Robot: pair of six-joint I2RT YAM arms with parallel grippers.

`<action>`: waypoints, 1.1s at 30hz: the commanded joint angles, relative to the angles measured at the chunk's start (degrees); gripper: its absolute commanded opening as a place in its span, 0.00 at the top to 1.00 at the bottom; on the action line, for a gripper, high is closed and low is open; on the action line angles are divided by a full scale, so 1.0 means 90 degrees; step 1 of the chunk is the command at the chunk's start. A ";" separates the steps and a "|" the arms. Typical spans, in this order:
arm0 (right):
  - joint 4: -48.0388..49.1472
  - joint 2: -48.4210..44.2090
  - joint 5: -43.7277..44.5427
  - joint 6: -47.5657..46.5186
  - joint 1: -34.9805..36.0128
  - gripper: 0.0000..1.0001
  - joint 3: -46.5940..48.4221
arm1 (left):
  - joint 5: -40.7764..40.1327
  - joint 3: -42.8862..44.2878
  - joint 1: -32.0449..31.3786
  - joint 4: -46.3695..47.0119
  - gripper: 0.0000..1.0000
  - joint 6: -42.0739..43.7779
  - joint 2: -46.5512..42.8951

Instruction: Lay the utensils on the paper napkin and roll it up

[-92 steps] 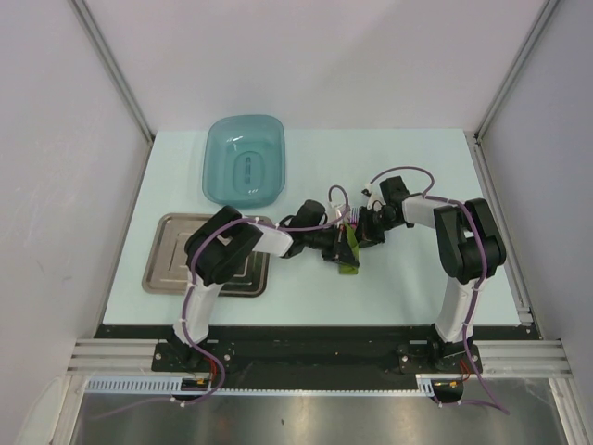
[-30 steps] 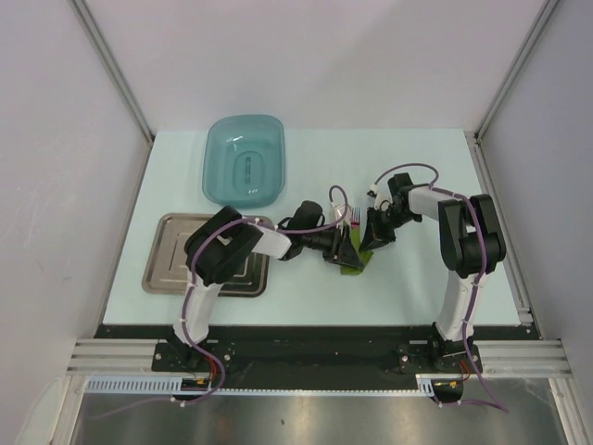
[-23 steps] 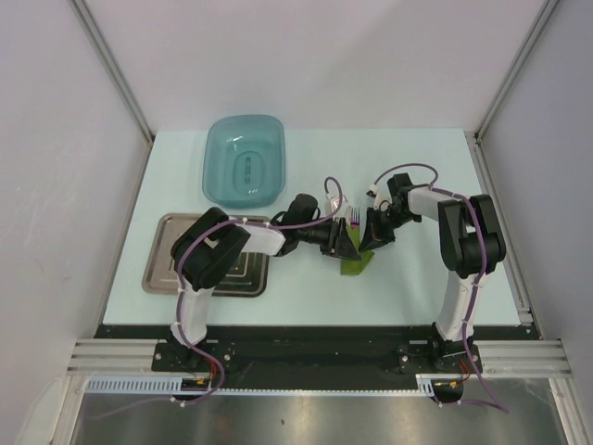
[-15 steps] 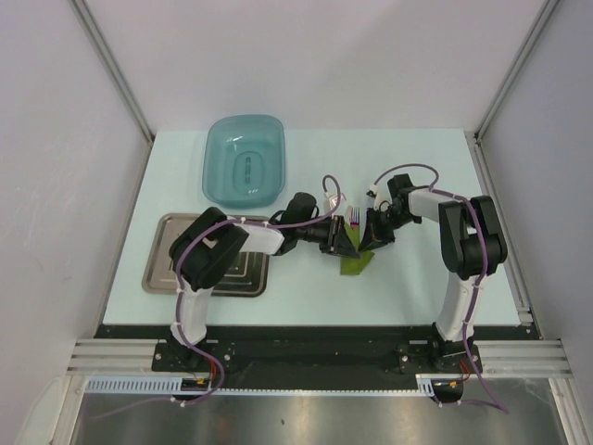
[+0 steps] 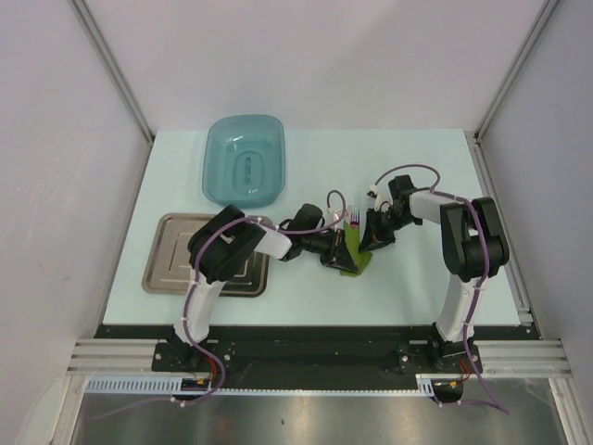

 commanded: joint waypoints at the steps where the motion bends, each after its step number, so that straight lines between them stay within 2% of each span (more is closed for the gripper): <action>1: -0.0276 0.0103 0.0547 -0.0170 -0.0153 0.84 0.0175 | -0.0312 -0.0040 -0.0041 -0.0763 0.82 0.0525 0.0433; 2: -0.0267 0.0074 0.0440 -0.0073 -0.0221 0.75 0.0264 | -0.0302 -0.0060 -0.0031 -0.0783 0.83 0.0535 0.0462; 5: -0.0208 0.0044 0.0312 0.0113 -0.0232 0.59 0.0507 | -0.0332 0.0008 -0.0041 -0.0900 0.83 0.0671 0.0482; 7: -0.0179 0.0074 0.0312 0.0143 -0.0193 0.52 0.0606 | -0.0322 0.0067 -0.0041 -0.1036 0.83 0.0779 0.0473; 20: 0.0036 0.0776 0.0029 0.0299 -0.0007 0.50 0.0762 | -0.0273 0.0155 -0.0041 -0.1144 0.83 0.0945 0.0512; 23: 0.0075 0.0865 0.0019 0.0309 0.0042 0.53 0.0743 | -0.0293 0.0175 -0.0041 -0.1164 0.83 0.0984 0.0473; 26: 0.0104 0.0914 0.0068 0.0328 0.0061 0.69 0.0675 | -0.0331 0.0194 -0.0031 -0.1203 0.83 0.1033 0.0414; 27: 0.0104 0.0923 0.0077 0.0338 0.0061 0.83 0.0655 | -0.0341 0.0213 -0.0022 -0.1232 0.83 0.1033 0.0356; 30: 0.0143 0.0914 0.0029 0.0348 0.0052 1.00 0.0606 | -0.0371 0.0253 0.0105 -0.1154 0.82 0.0896 0.0132; 32: 0.0192 0.0875 -0.0078 0.0397 0.0052 1.00 0.0606 | -0.0400 0.0321 0.0202 -0.1164 0.80 0.0916 -0.0063; 33: 0.0231 0.0855 -0.0234 0.0416 0.0032 1.00 0.0606 | -0.0400 0.0331 0.0232 -0.1193 0.75 0.0945 -0.0306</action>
